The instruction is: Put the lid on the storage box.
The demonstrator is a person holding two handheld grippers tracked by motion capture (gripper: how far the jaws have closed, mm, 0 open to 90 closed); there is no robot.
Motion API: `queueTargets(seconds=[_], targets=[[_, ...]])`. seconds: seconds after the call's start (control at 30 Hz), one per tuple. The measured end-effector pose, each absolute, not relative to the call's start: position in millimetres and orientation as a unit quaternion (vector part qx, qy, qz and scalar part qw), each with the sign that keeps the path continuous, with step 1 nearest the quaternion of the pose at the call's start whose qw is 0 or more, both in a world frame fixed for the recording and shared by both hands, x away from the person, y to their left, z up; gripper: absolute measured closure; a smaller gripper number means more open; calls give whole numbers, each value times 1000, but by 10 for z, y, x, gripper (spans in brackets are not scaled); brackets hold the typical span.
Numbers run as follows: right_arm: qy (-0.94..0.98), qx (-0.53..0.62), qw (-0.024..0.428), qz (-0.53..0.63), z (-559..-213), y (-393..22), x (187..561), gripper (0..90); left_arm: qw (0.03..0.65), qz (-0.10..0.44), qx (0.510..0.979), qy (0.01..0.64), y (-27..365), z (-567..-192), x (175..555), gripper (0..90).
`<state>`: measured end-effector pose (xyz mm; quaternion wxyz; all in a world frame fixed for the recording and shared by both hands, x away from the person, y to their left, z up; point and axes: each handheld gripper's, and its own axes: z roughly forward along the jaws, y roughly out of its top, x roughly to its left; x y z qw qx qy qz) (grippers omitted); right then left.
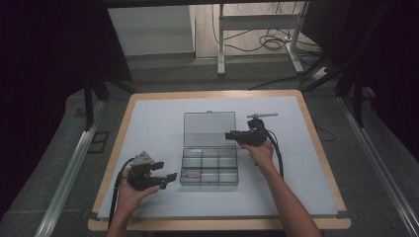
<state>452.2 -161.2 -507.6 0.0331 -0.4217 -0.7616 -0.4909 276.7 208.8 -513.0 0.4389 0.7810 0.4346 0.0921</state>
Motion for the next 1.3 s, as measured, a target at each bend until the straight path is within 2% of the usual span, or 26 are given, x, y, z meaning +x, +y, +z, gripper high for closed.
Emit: queueTargets(seconds=[1.3], targets=[[-755, -409, 14, -513, -4986, -1608, 4461, 647, 437, 91, 784, 431, 2065, -5135, 2767, 250]])
